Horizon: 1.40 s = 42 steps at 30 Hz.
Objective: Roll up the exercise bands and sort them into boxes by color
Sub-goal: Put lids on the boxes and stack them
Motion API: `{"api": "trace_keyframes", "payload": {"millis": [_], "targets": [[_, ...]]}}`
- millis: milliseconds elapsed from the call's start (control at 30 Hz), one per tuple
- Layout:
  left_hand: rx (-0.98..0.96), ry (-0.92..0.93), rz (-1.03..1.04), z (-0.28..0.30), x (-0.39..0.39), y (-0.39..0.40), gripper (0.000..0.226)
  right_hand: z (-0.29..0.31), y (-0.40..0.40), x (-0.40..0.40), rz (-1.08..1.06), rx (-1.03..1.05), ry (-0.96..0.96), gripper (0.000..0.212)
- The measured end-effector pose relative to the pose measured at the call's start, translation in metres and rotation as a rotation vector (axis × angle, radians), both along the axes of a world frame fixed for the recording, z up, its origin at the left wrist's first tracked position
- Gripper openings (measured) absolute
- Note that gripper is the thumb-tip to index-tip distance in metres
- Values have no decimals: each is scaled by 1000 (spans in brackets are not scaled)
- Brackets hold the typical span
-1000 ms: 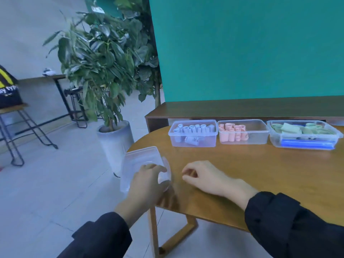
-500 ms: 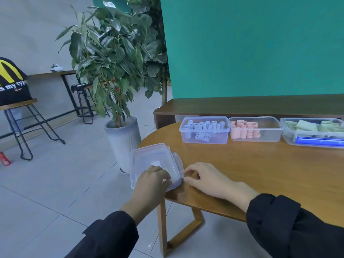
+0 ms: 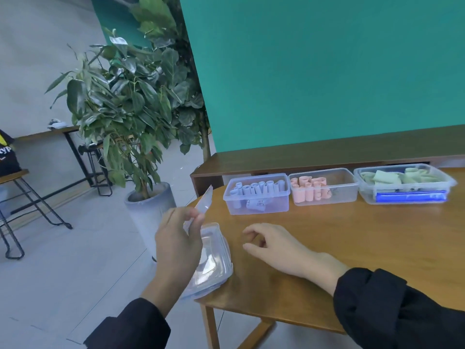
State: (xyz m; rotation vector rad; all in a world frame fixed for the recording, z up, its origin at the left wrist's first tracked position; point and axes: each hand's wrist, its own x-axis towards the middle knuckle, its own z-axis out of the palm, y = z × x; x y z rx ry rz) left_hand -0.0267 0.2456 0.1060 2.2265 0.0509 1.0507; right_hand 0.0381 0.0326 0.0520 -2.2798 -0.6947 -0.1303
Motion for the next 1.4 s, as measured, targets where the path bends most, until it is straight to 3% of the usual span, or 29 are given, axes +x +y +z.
{"api": "trace_keyframes", "payload": {"millis": [200, 333, 467, 567, 667, 733, 800, 900, 1000, 1167, 1400], "targets": [[-284, -194, -93, 56, 37, -28, 10, 31, -29, 33, -165, 221, -9, 70], [-507, -168, -149, 74, 85, -44, 26, 54, -48, 65, -229, 409, 56, 81], [-715, -52, -180, 74, 144, -46, 26, 63, -65, 99, -349, 514, 26, 70], [-883, -6, -221, 65, 190, -46, 14, 64, -77, 127, -483, 519, -15, 48], [-783, 104, -225, 46, 235, -41, 12, 57, -82, 158, -526, 449, 15, 34], [-614, 222, -208, 31, 262, -34, 7, 52, -83, 175, -559, 353, 23, 32], [-403, 344, -142, 17, 278, -30, 7, 48, -80, 190, -583, 226, 24, 33], [-241, 432, -122, -3, 297, -26, 11, 42, -72, 203, -637, -31, 11, 32], [-130, 552, -81, -22, 305, -23, 19, 32, -66, 209, -621, -167, -22, 27], [-54, 591, -80, -33, 303, -28, 32, 27, -59, 206, -628, -305, -126, 29], [59, 662, -31, -29, 298, -15, 21, 26, -45, 199, -628, -475, -208, 40]]}}
